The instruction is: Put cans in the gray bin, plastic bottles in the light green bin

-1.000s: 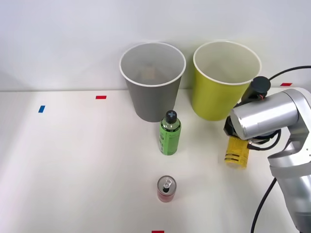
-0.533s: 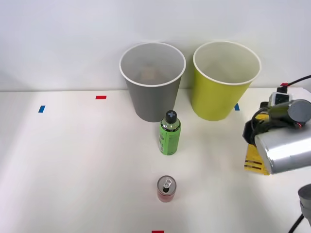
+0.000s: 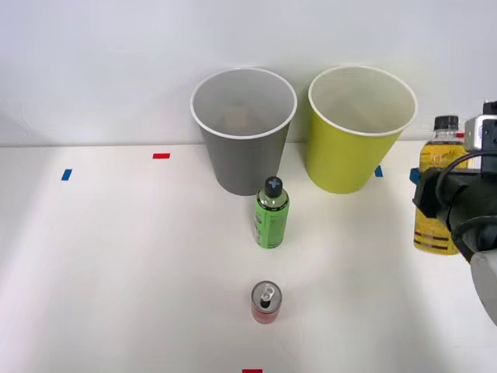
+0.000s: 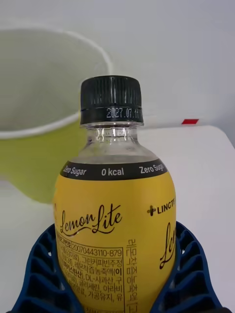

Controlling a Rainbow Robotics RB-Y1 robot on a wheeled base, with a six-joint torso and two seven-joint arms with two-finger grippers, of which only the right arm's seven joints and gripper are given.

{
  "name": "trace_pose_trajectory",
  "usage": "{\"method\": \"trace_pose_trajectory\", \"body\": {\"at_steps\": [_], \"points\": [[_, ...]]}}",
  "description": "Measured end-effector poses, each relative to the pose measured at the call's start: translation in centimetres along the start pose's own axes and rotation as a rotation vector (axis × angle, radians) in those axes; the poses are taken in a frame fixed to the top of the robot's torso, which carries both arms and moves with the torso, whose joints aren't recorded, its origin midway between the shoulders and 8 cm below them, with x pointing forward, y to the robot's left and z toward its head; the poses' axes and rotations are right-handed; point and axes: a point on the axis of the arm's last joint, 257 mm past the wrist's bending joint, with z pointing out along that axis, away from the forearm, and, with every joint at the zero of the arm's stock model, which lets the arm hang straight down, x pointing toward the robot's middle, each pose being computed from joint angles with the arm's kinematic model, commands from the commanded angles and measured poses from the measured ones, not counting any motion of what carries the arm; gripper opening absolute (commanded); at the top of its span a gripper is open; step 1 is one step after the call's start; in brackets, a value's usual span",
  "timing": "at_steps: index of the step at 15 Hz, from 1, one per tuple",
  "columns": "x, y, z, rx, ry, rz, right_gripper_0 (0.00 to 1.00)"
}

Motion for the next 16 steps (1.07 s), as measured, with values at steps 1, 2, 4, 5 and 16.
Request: {"method": "trace_pose_trajectory", "body": {"at_steps": [1, 2, 4, 5, 16], "points": [[-1.5, 0.5, -0.3, -0.03, -0.054, -0.01, 0.0], [-3.0, 0.9, -0.6, -0.058, -0.106, -0.014, 0.0], [-5.9, 2.3, -1.2, -0.134, -0.205, 0.014, 0.0], [-7.4, 3.1, -1.3, -0.175, -0.25, 0.039, 0.0], [-22.0, 8.5, 4.9, -0.359, -0.514, 0.223, 0.0]]}}
